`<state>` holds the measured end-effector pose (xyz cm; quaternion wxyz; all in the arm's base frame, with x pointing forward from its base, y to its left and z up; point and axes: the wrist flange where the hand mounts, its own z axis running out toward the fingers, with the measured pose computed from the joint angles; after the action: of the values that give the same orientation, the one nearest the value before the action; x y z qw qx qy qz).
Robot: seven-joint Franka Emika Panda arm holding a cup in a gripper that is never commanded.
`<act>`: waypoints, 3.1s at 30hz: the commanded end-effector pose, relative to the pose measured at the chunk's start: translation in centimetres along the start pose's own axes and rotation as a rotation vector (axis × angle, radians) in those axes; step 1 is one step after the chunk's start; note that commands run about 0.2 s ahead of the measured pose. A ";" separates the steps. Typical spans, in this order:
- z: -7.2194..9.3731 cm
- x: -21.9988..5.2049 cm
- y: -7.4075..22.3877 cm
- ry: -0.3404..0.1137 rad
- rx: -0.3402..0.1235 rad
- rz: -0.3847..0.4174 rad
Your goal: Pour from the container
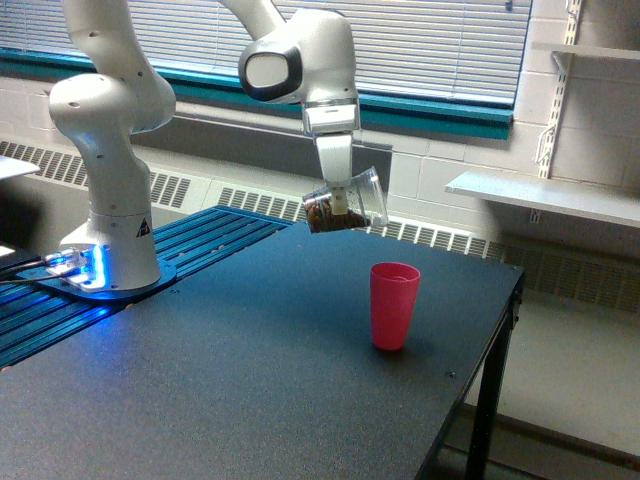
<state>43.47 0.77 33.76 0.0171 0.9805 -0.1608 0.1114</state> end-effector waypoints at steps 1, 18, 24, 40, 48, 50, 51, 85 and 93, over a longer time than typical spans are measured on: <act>-0.3 0.9 -1.0 0.002 -0.028 0.048; 0.6 1.2 -2.1 -0.045 -0.136 0.035; 1.1 1.0 -2.4 -0.059 -0.160 0.025; 1.7 1.2 -3.5 -0.076 -0.204 0.010; 2.1 1.2 -3.8 -0.095 -0.230 0.008; 2.2 1.2 -3.9 -0.098 -0.237 0.008; 2.3 1.2 -3.9 -0.100 -0.246 0.005; 2.7 1.6 -4.7 -0.146 -0.329 -0.012; 2.7 1.8 -4.9 -0.166 -0.343 -0.023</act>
<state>46.92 4.19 31.30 0.1668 0.9706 -0.1736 0.0032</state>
